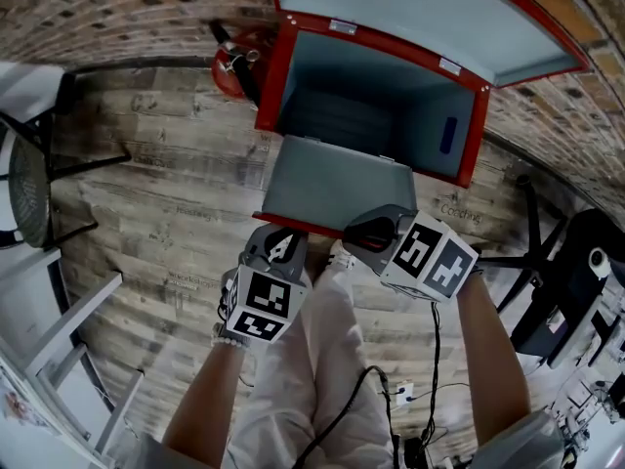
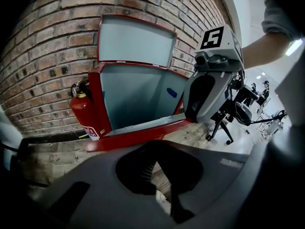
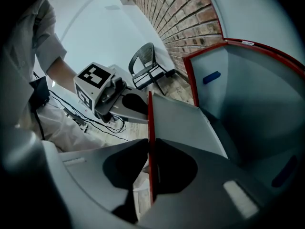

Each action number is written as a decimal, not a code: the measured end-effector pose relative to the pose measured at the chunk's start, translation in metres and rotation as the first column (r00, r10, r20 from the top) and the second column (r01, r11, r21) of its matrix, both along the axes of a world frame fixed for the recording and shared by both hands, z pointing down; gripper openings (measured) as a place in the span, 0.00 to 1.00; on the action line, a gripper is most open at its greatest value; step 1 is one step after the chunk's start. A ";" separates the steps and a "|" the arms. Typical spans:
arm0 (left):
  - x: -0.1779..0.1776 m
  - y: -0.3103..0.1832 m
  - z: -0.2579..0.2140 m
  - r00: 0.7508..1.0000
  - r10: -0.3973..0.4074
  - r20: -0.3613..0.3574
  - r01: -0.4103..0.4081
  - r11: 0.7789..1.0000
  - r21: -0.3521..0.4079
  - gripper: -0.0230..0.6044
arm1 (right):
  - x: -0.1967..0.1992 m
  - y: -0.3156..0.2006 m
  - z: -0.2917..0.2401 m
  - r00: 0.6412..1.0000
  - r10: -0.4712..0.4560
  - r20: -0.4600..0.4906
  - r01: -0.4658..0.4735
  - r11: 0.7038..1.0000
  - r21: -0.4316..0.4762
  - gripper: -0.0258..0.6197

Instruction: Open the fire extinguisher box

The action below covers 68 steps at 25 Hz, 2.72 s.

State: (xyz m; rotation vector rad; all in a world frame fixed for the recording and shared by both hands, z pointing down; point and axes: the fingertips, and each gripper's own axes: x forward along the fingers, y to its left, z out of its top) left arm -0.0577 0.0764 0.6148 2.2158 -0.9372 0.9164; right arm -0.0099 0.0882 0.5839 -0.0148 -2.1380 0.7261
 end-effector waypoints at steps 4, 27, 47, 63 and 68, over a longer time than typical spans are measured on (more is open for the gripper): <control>-0.008 0.013 0.002 1.000 0.007 0.010 -0.007 1.000 -0.014 0.03 | -0.004 0.011 0.007 1.000 -0.011 -0.015 0.011 1.000 0.002 0.12; -0.030 0.029 0.004 1.000 -0.009 0.022 0.009 1.000 0.028 0.03 | -0.014 0.071 0.097 0.990 -0.017 -0.143 0.017 1.000 -0.001 0.11; -0.021 0.014 0.041 1.000 0.027 0.015 -0.027 0.999 0.033 0.03 | -0.014 0.084 0.188 0.969 0.051 -0.240 -0.044 0.998 0.032 0.12; -0.017 -0.011 0.079 0.999 0.046 0.004 -0.047 0.998 0.035 0.03 | -0.010 0.062 0.272 0.934 0.154 -0.324 -0.156 0.988 0.020 0.13; -0.019 -0.017 0.091 0.998 0.055 0.012 -0.055 0.998 0.031 0.03 | -0.007 0.046 0.291 0.921 0.190 -0.340 -0.180 0.982 0.061 0.12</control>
